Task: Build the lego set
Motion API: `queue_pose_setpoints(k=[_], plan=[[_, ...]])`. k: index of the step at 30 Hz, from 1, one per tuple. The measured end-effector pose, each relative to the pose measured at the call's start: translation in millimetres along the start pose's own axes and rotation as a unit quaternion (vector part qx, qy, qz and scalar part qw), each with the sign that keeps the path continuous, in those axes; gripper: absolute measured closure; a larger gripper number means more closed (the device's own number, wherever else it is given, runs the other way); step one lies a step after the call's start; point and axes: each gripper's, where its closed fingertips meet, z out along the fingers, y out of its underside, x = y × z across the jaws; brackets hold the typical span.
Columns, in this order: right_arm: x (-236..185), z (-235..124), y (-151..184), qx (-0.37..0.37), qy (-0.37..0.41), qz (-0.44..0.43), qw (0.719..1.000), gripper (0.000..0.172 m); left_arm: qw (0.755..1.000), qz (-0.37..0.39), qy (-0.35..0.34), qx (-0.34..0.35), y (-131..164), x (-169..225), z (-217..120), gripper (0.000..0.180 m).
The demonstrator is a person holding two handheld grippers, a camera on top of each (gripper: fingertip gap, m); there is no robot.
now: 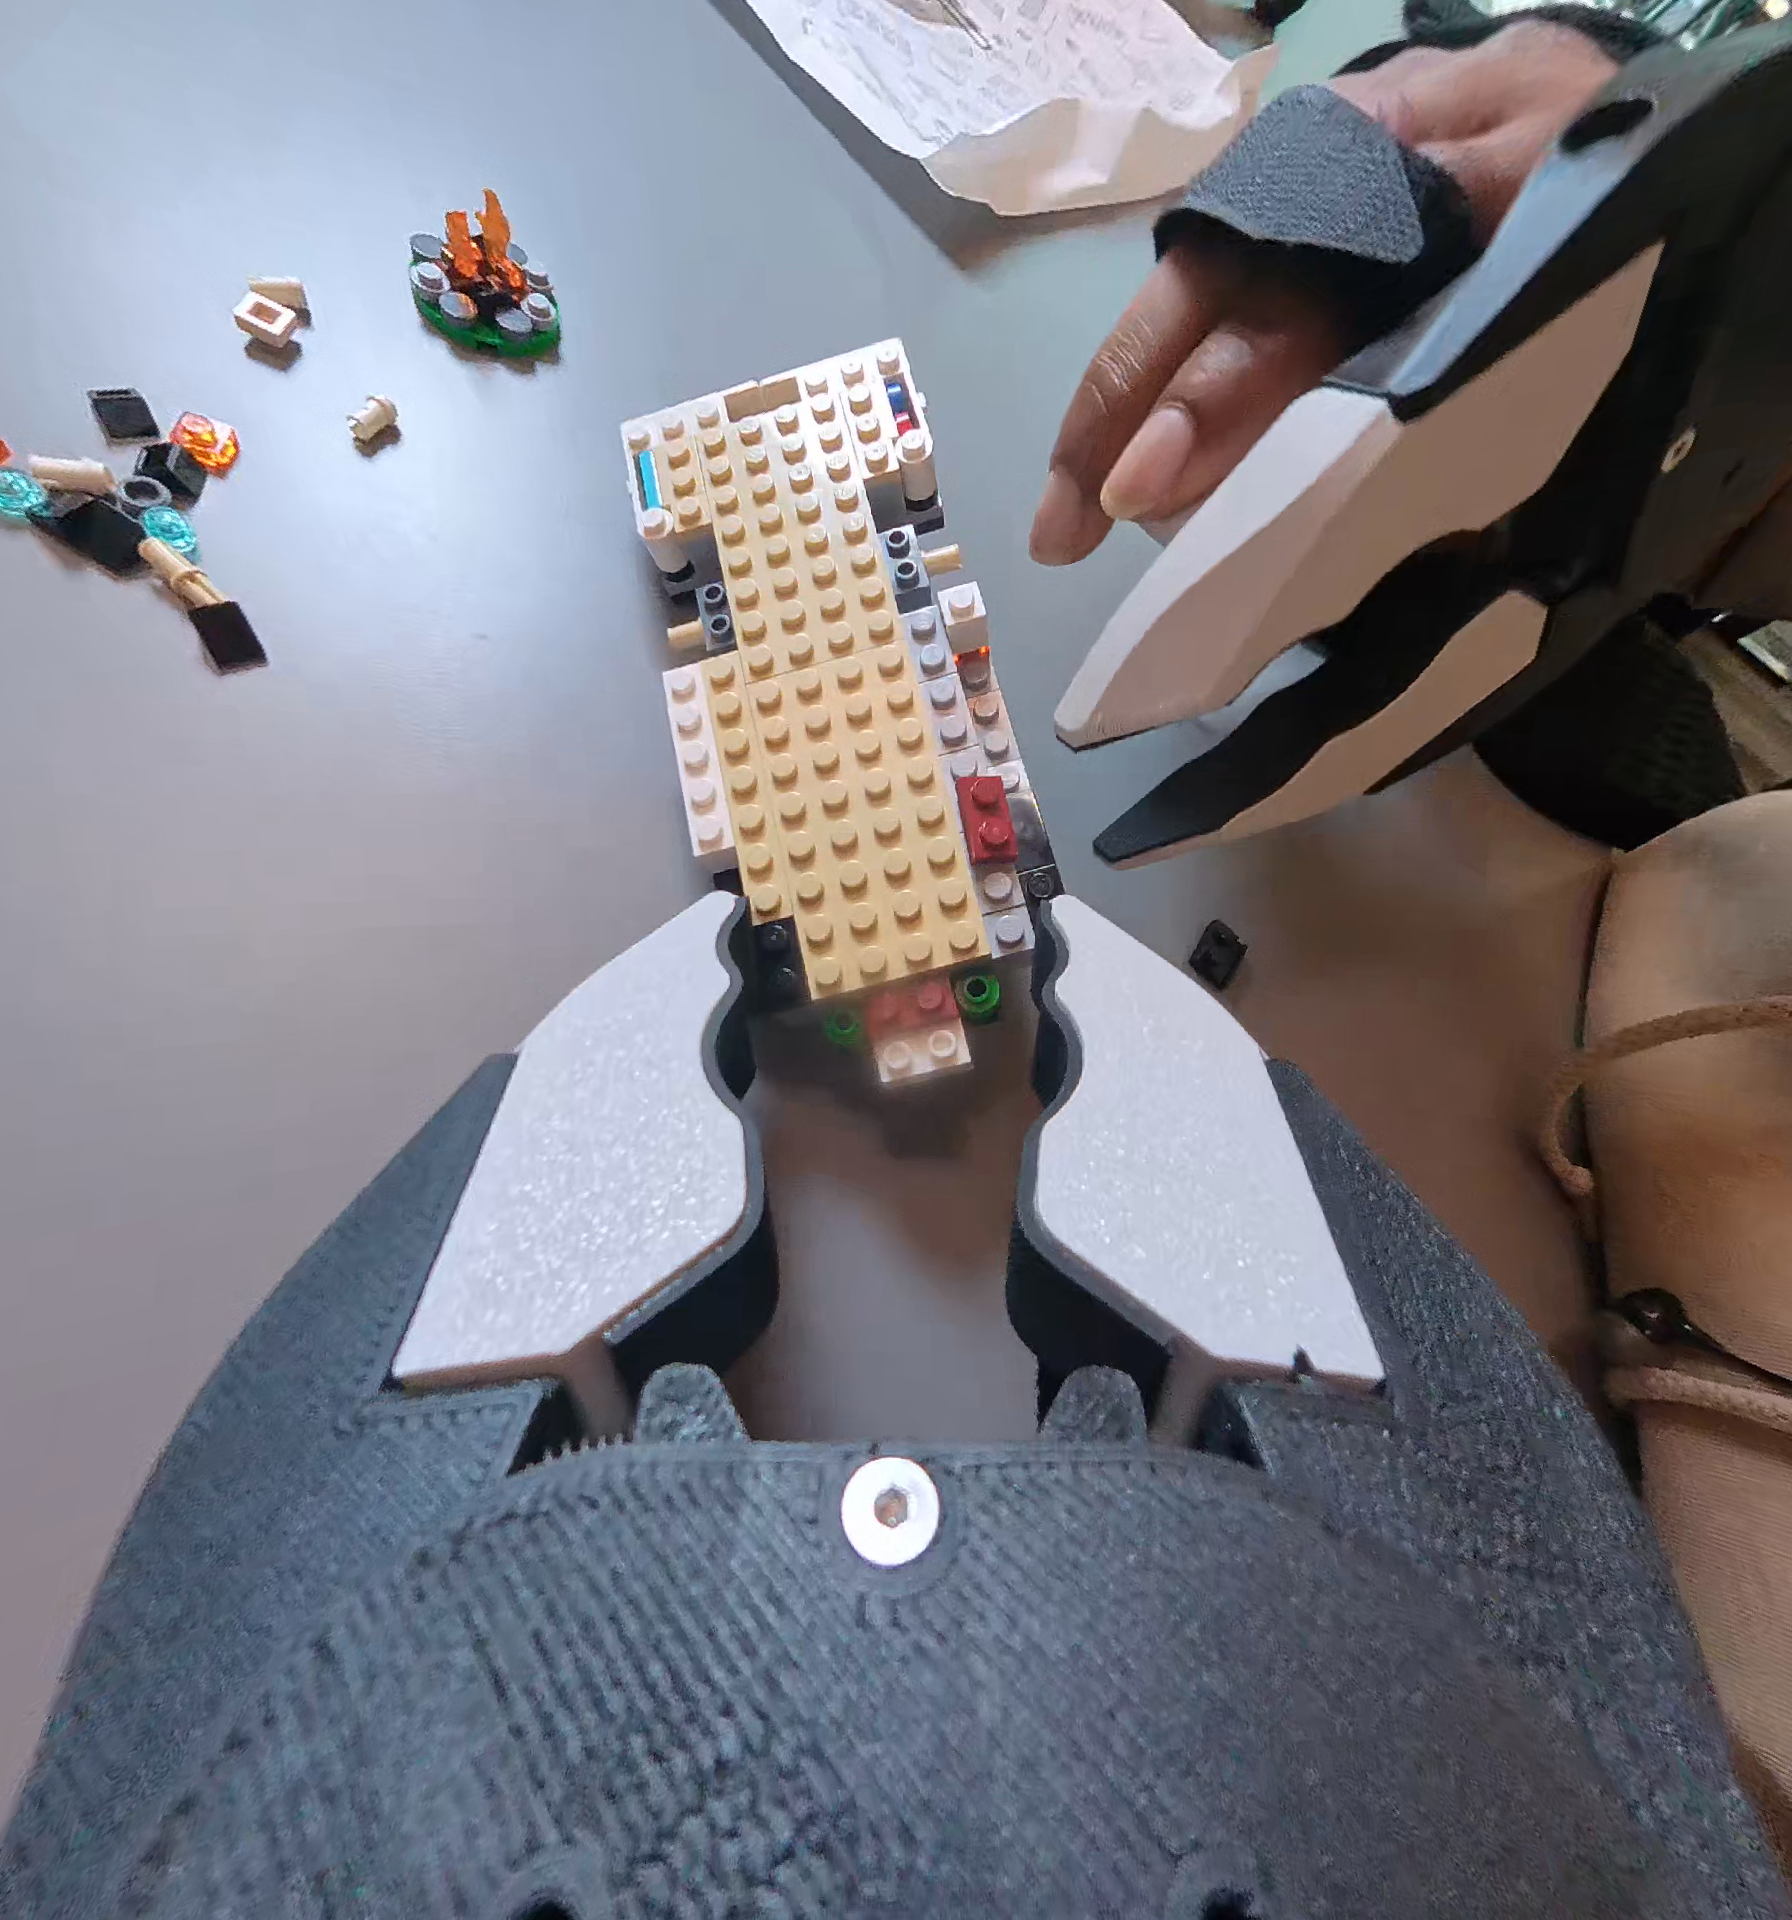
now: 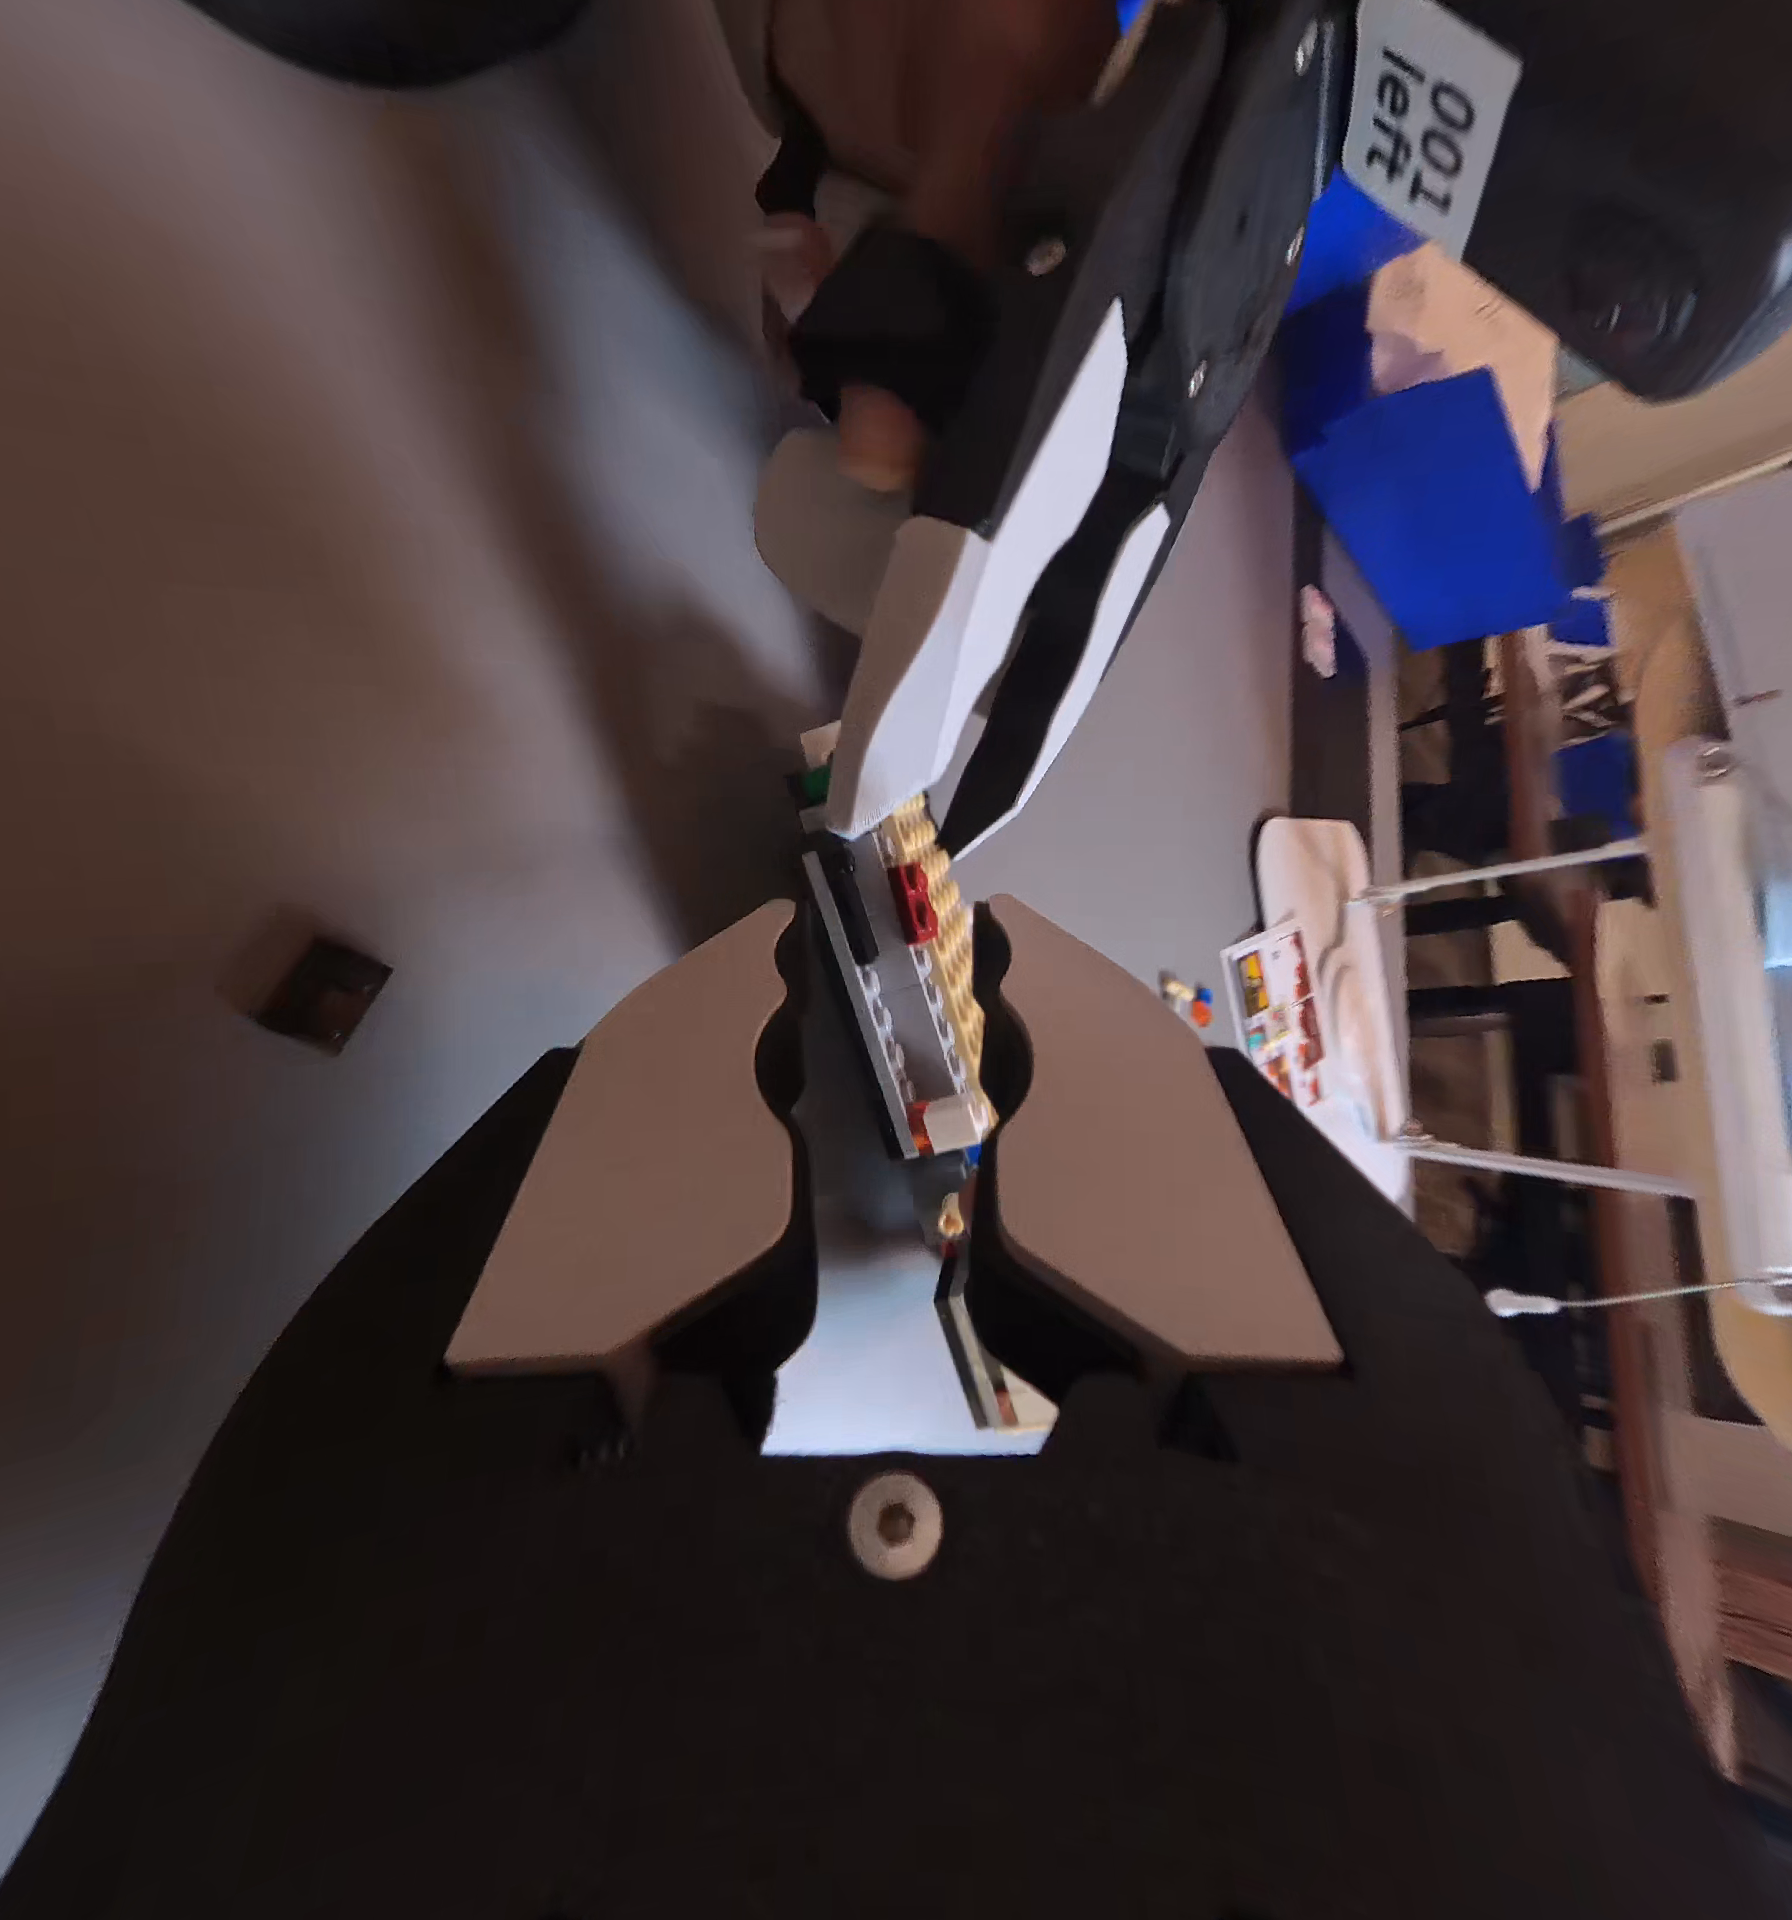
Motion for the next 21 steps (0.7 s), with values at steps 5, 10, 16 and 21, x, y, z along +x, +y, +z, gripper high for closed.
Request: queue_pose_setpoints(k=[5,10,16,21], plan=[[0,9,-1,-0.003,0.006,-0.027,1.0,0.142,1.0,-0.009,0.003,0.0,0,-1,-1,0.129],[-3,10,-1,-0.011,-0.011,-0.035,0.999,0.142,1.0,-0.022,0.014,0.002,-1,-2,-2,0.129],[-4,13,4,-0.025,-0.01,-0.05,0.998,0.14,0.999,-0.03,0.022,0.002,-1,-2,-2,0.129],[-2,17,6,-0.041,-0.009,-0.075,0.996,0.141,0.999,-0.038,0.026,0.002,-2,-2,-2,0.129]])
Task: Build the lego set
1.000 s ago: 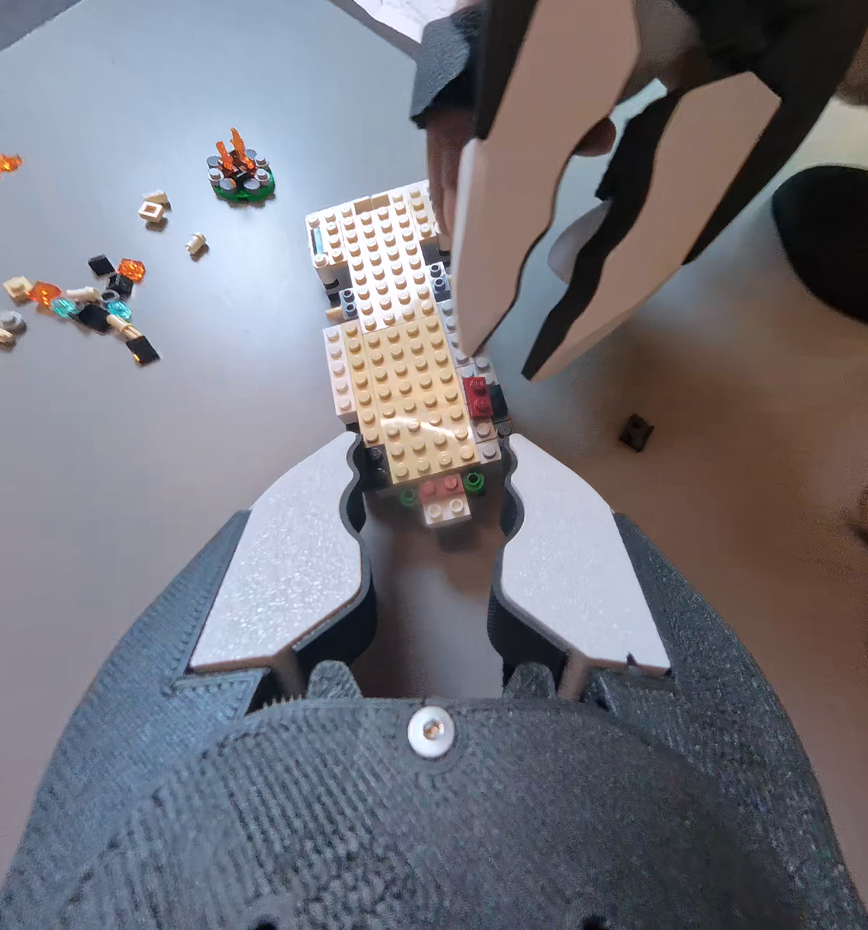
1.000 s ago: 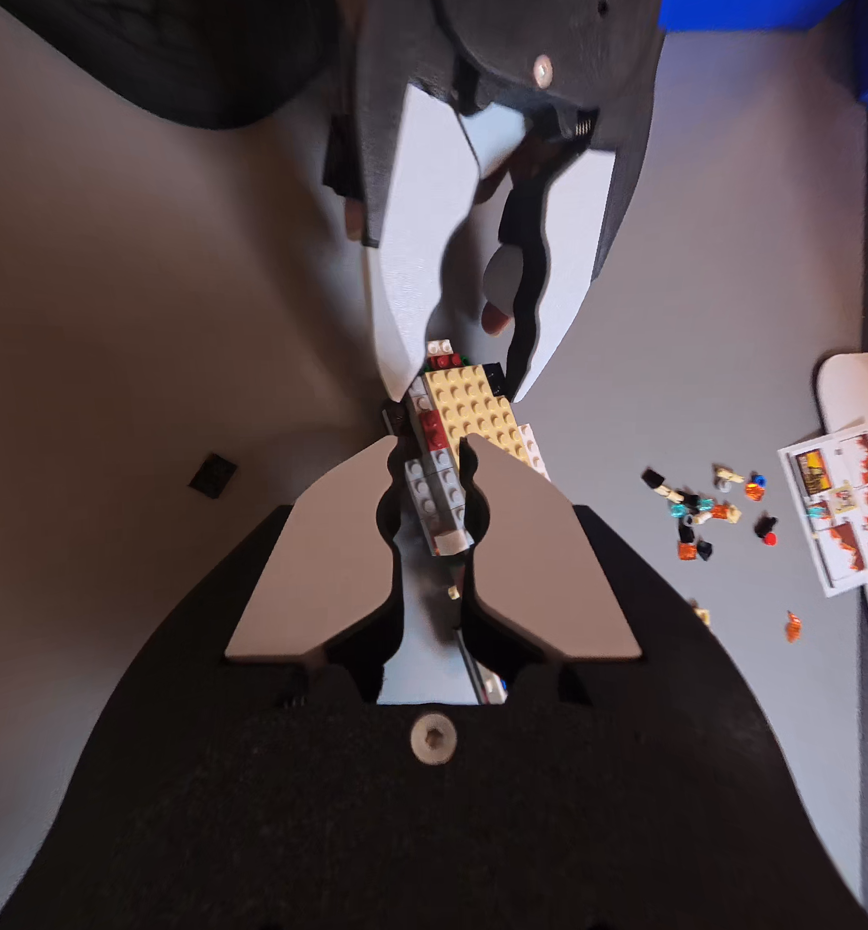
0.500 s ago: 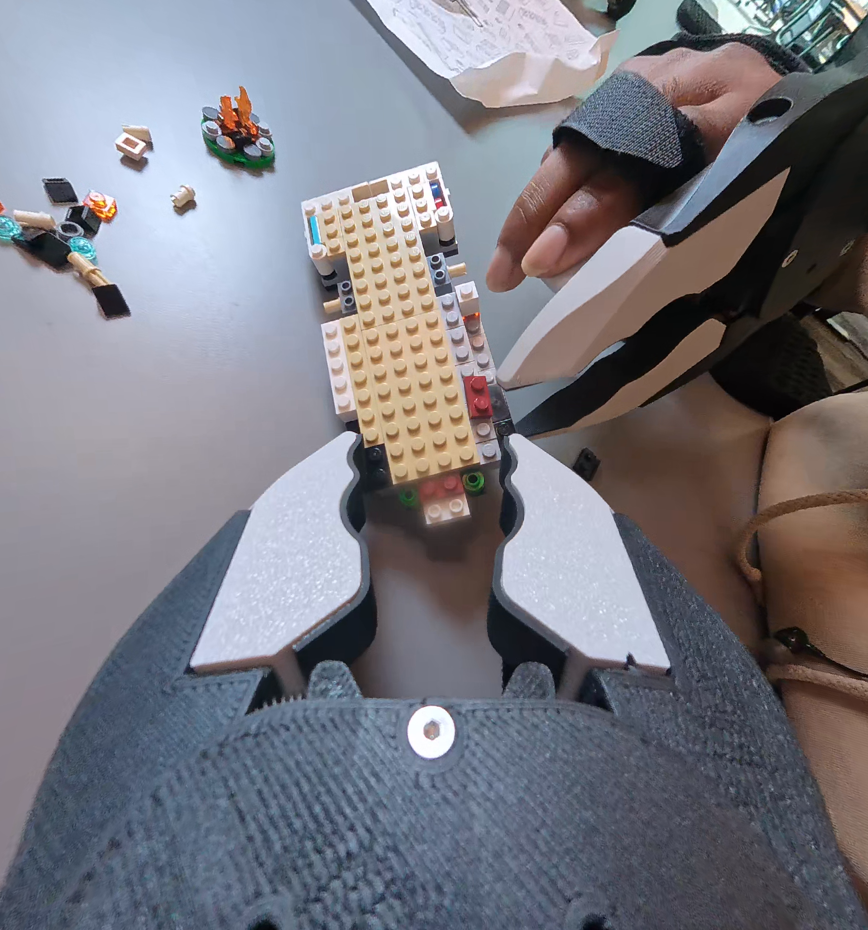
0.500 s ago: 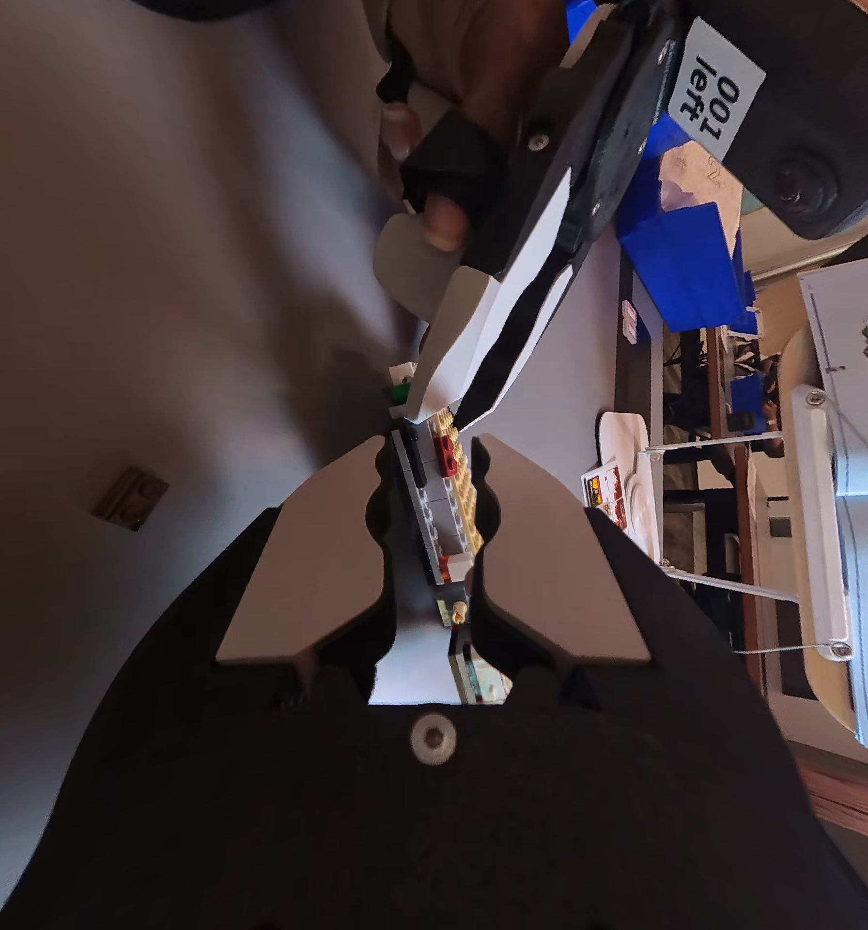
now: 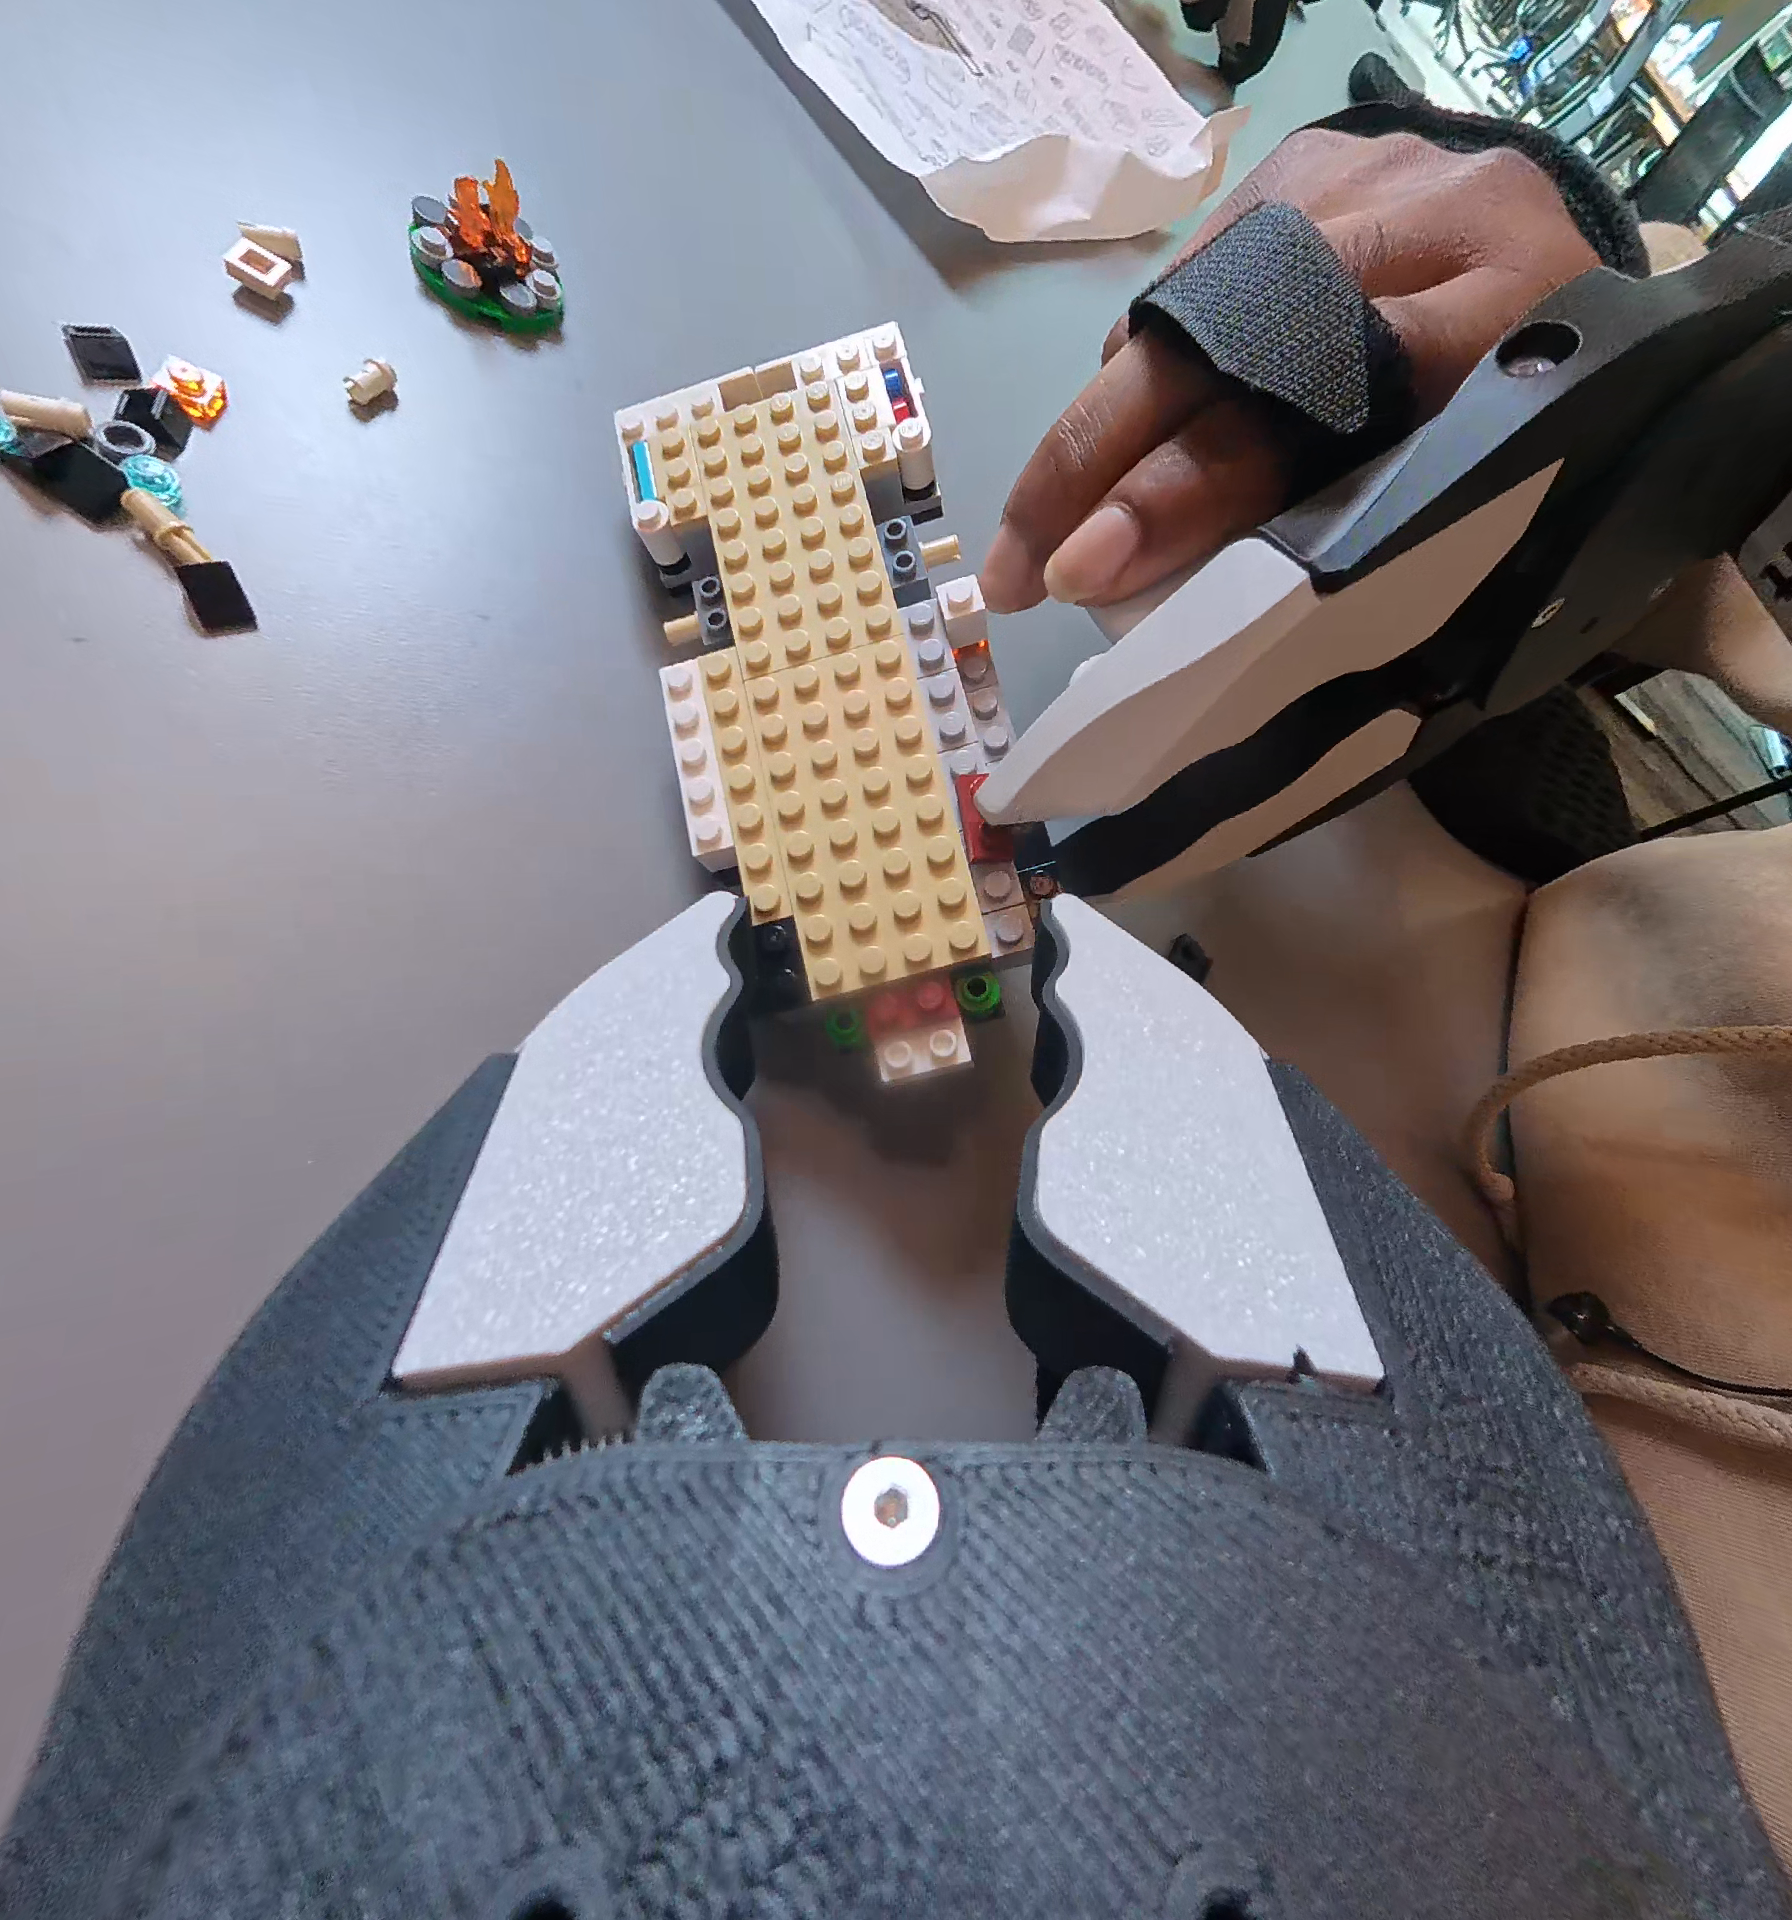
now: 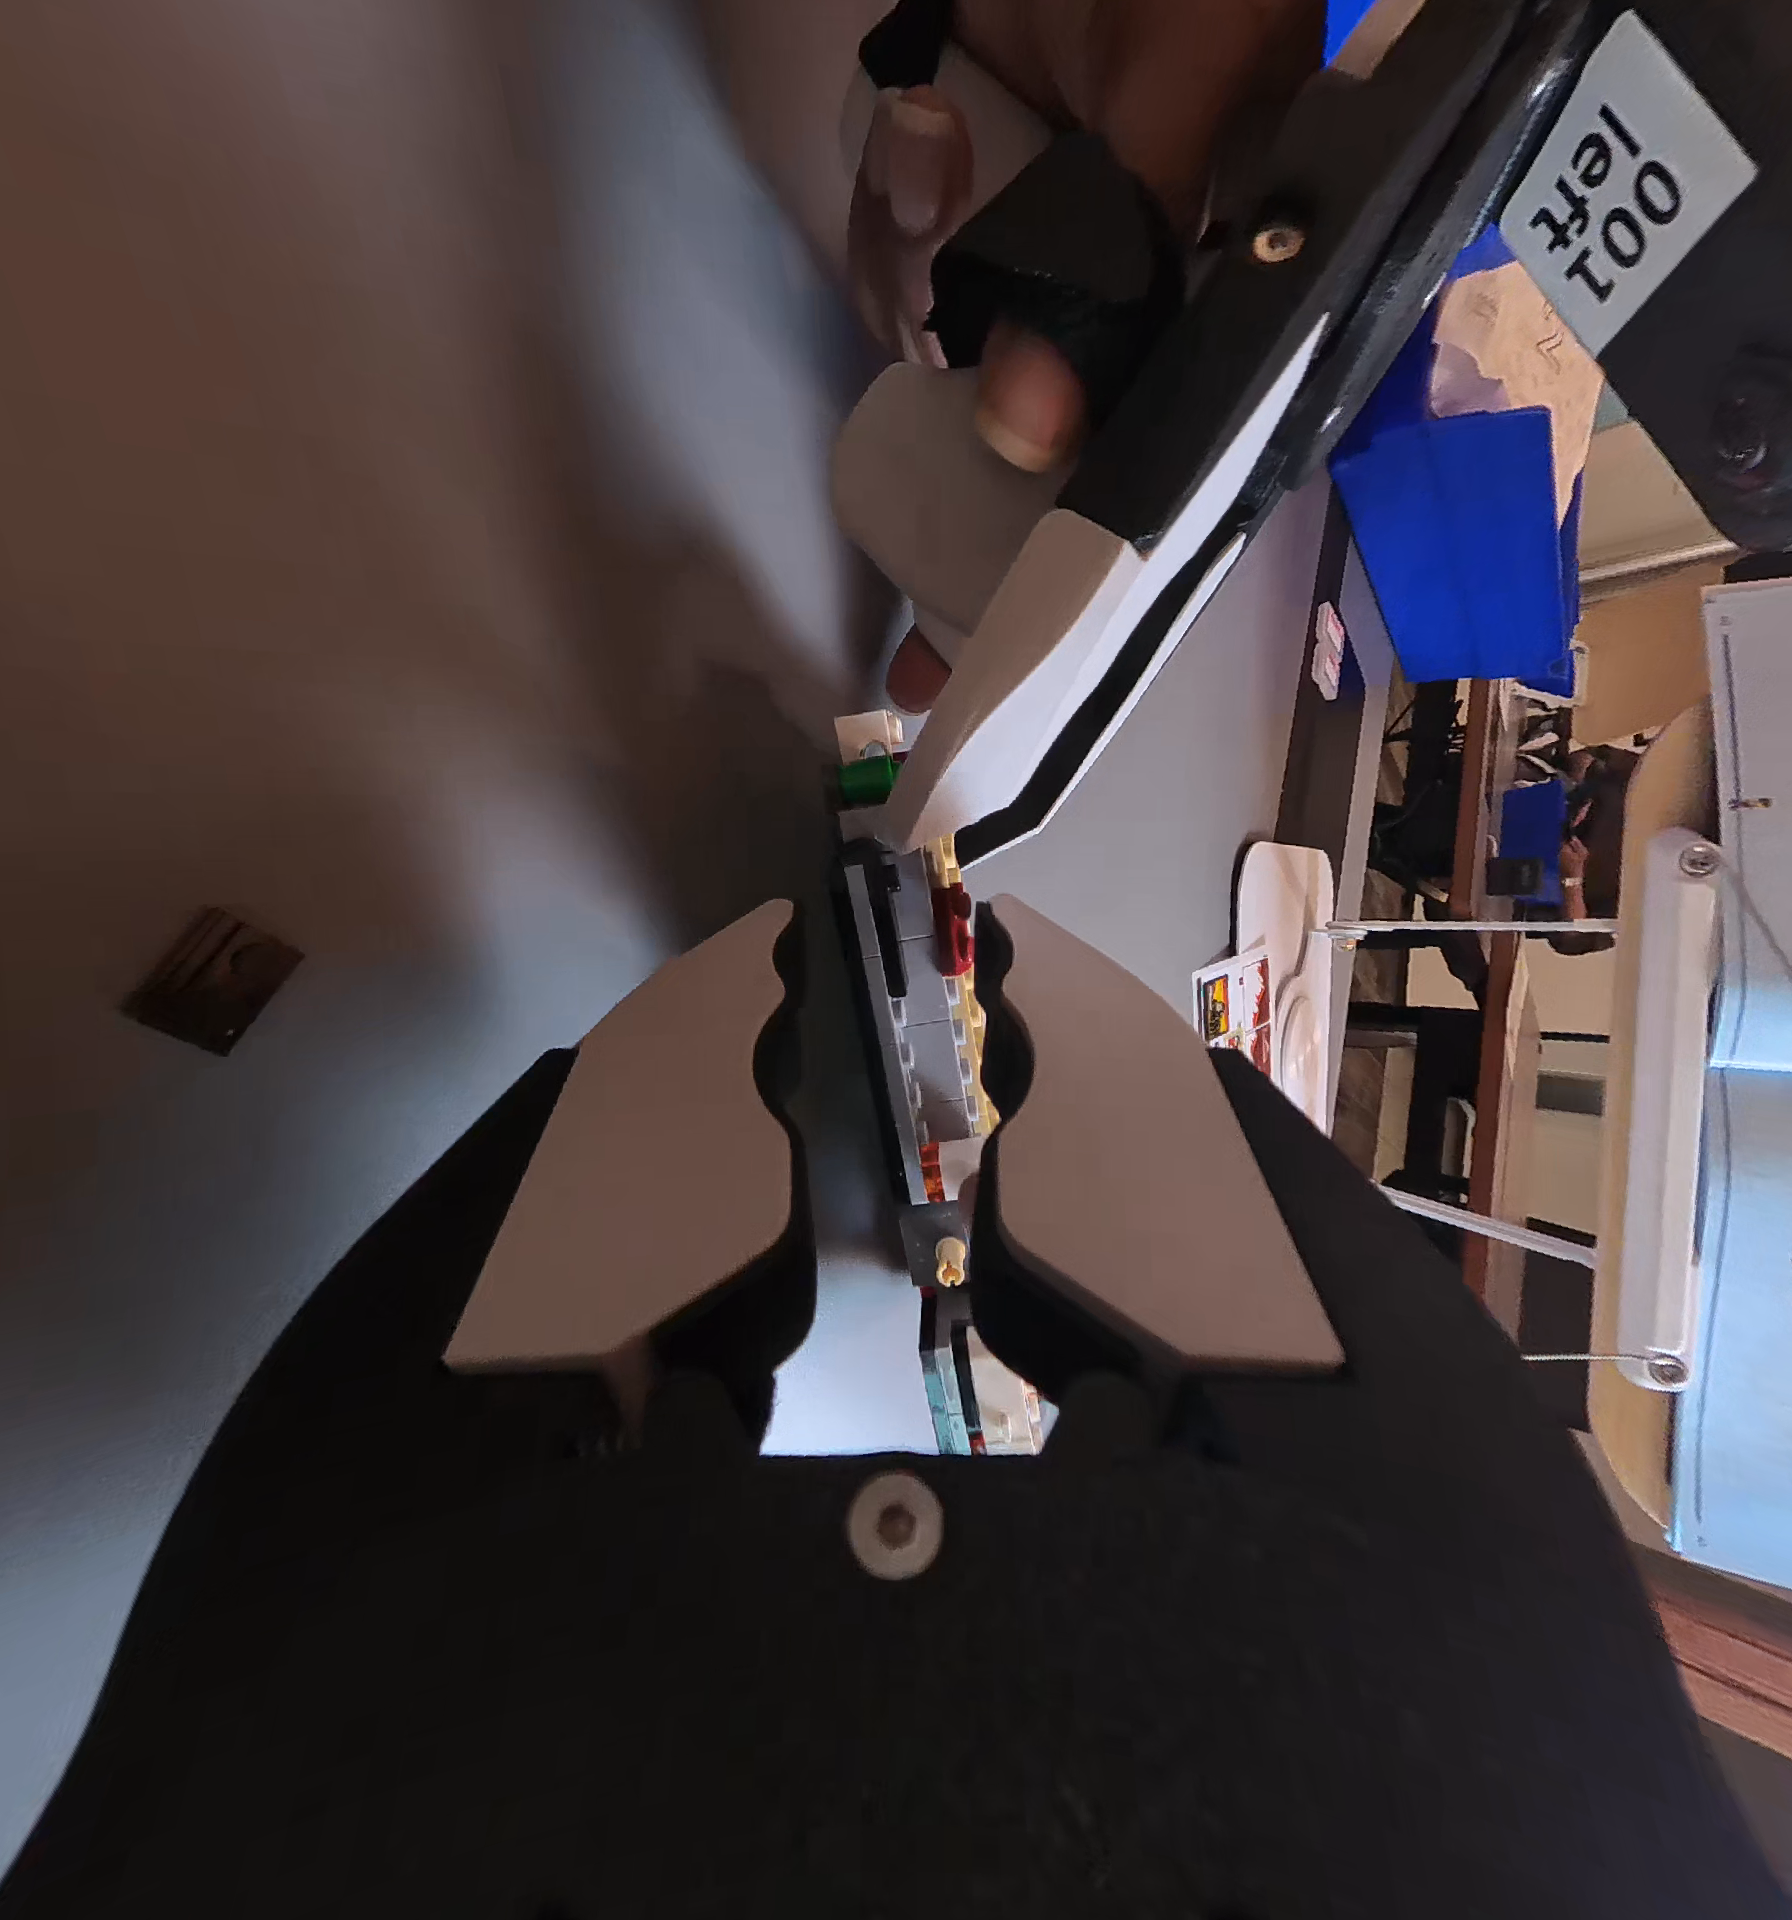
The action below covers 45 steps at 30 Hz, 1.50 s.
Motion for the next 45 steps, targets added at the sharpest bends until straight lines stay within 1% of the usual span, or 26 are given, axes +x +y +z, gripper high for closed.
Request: queue_pose_setpoints(k=[7,12,21,27,28,30,32,34,36,38,39,40,42,45], plan=[[3,3,3,-0.034,0.001,-0.045,0.998,0.147,1.0,-0.007,0.006,-0.002,0,0,0,0.129],[3,4,4,-0.041,-0.016,-0.049,0.998,0.147,1.0,-0.016,0.012,-0.001,-1,0,0,0.129],[4,4,4,-0.04,-0.045,-0.007,0.998,0.149,0.999,-0.039,0.03,0.0,-2,-1,-1,0.129],[4,4,4,-0.04,-0.074,0.011,0.996,0.149,0.999,-0.029,0.035,0.007,-3,0,-2,0.129],[5,4,4,-0.041,-0.08,0.017,0.996,0.149,0.999,-0.02,0.036,0.01,-3,0,-3,0.127],[7,5,3,-0.037,-0.091,0.034,0.995,0.149,0.999,0.026,0.024,0.023,-7,2,-10,0.115],[10,5,3,-0.03,-0.103,0.054,0.993,0.149,0.994,0.108,-0.017,0.023,-8,4,-17,0.111],[11,4,3,-0.022,-0.118,0.077,0.99,0.149,0.981,0.184,-0.064,0.016,-6,5,-15,0.111],[13,5,3,-0.018,-0.131,0.092,0.987,0.149,0.965,0.237,-0.112,0.009,-5,2,-7,0.12],[14,6,3,-0.018,-0.14,0.098,0.985,0.149,0.95,0.276,-0.145,-0.002,-2,-4,1,0.131],[15,6,4,-0.018,-0.144,0.1,0.984,0.15,0.943,0.293,-0.159,-0.002,-2,-6,3,0.142],[16,6,4,-0.019,-0.148,0.103,0.983,0.149,0.935,0.312,-0.168,-0.002,-2,-7,5,0.148],[16,6,5,-0.022,-0.155,0.1,0.983,0.149,0.926,0.33,-0.184,-0.003,-3,-9,5,0.15],[16,5,7,-0.034,-0.165,0.071,0.983,0.147,0.929,0.324,-0.18,-0.002,-4,-8,5,0.152]])
